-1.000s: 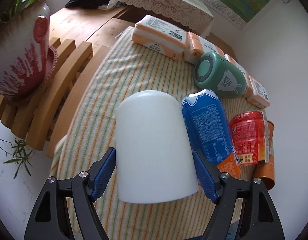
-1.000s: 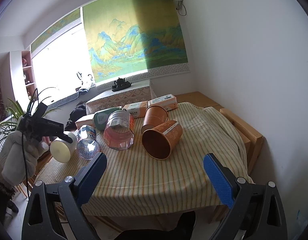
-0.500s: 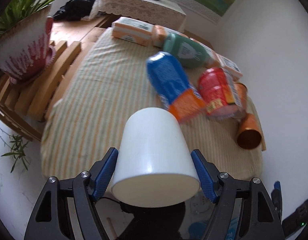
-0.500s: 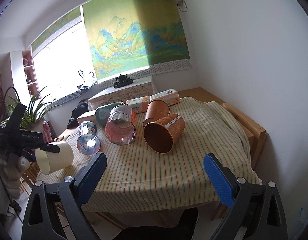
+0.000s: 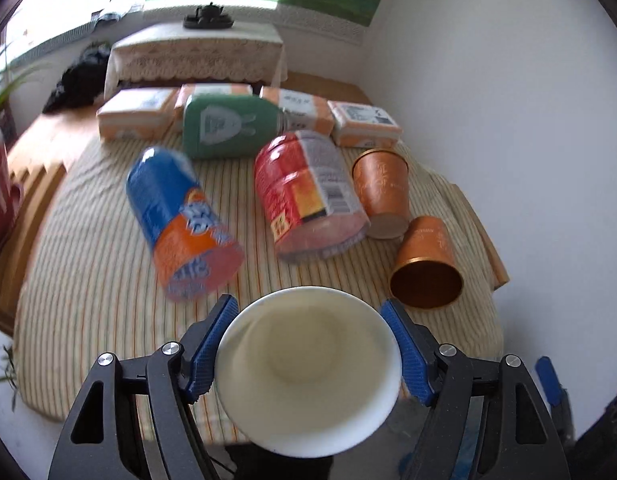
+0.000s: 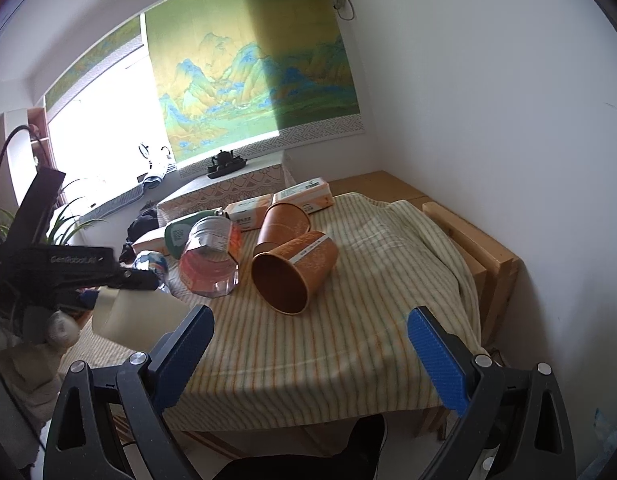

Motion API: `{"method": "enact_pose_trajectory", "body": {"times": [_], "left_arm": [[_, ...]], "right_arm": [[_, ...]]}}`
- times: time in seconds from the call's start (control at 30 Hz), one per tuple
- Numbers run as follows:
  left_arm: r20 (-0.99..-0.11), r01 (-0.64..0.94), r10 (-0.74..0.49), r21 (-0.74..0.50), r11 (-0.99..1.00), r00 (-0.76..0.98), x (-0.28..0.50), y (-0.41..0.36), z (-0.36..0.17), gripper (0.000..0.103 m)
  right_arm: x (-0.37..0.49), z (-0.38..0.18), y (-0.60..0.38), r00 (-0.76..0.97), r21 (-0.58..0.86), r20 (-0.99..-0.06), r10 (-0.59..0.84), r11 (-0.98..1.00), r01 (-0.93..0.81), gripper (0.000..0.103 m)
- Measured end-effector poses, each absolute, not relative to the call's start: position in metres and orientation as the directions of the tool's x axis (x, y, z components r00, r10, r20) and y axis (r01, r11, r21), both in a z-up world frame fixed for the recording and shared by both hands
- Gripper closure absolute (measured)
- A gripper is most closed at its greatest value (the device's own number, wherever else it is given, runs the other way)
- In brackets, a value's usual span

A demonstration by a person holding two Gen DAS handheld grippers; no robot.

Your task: Flip cup upside down

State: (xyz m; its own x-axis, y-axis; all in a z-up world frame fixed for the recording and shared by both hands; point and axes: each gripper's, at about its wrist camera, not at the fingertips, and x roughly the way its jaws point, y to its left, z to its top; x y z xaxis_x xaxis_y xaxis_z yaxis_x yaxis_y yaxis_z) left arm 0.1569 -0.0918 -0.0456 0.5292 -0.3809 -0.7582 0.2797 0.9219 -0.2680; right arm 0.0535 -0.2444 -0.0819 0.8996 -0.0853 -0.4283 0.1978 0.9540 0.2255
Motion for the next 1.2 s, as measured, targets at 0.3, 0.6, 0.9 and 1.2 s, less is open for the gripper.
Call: {"method": "enact_pose_trajectory", "body": {"times": [0.3,0.6,0.9,1.2], "left_arm": [[-0.775,0.291,-0.359,-0.235,0.928,0.52,0.139,-0.069,-0.052,0.026],[-0.731,0.287,-0.429,-0.322,0.902,0.53,0.118,-0.036,-0.073,0.026],[-0.682,0.293,-0.488,-0.391,0.873,0.545,0.118,-0.041,-0.1,0.025],[-0.679,0.317,-0.508,-0.397,0.862,0.53,0.103,-0.011,-0.08,0.01]], "right_arm": [[0.072,-0.094,-0.231,0.867,0.34,-0.492,0.08,0.934,0.107,0.007],[0.121,-0.126,-0.209,0.721,0.631,-0.553,0.417,0.775,0.035,0.007],[0.161,-0.116,-0.208,0.654,0.621,-0.607,0.452,0.783,0.035,0.007],[0.195,-0.095,-0.179,0.547,0.553,-0.688,0.477,0.833,-0.031,0.007]]}}
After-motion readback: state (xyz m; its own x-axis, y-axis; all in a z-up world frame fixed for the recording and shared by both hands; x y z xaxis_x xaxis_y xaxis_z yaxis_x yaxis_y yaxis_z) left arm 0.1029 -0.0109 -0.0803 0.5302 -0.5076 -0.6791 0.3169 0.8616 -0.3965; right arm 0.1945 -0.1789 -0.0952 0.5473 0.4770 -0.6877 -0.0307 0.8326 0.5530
